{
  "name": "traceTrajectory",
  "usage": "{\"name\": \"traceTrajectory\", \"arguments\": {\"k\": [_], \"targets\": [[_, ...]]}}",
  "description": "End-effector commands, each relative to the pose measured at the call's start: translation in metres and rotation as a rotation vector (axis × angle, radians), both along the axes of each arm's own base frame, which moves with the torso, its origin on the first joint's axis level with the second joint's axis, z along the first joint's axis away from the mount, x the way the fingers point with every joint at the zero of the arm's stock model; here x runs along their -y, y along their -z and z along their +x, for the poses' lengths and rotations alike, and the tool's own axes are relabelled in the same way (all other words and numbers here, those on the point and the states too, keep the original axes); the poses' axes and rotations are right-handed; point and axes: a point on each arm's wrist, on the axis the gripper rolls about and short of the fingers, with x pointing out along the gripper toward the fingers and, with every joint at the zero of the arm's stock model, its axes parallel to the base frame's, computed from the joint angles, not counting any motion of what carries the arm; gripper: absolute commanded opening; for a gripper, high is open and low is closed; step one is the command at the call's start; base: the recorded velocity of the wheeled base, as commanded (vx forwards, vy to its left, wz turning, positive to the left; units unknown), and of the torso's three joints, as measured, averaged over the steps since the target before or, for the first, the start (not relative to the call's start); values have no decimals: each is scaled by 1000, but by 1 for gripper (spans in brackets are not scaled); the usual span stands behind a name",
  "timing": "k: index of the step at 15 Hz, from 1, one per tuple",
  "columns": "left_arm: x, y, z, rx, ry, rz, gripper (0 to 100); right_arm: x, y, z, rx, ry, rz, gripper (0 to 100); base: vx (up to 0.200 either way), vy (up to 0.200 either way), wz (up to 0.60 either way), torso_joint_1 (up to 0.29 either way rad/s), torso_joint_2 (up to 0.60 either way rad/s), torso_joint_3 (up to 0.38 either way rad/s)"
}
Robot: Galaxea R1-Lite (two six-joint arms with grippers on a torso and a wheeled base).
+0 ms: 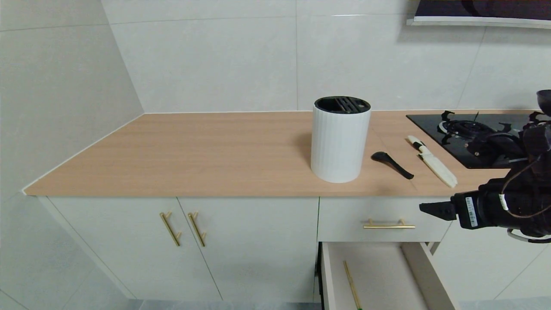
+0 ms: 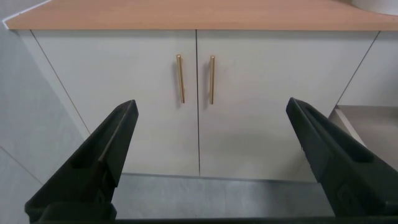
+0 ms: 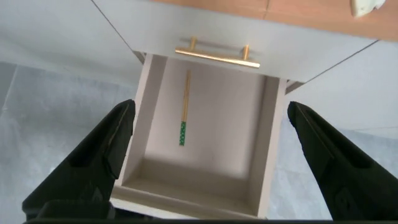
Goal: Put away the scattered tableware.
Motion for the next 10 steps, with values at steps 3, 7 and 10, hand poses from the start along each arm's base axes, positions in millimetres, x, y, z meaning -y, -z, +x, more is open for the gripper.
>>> {"name": "traceTrajectory", "arguments": {"k": [3,7,10], "targets": [[0,0,0,0,-2,0,100,-5,10,40,77,20,16,100,0,0,0,0,0,0],[0,0,0,0,-1,-1,100,6,4,92,183,1,-32,100,0,0,0,0,0,0],[0,0,0,0,-1,0,100,24,6,121,187,-63,5,100,0,0,0,0,0,0]]}}
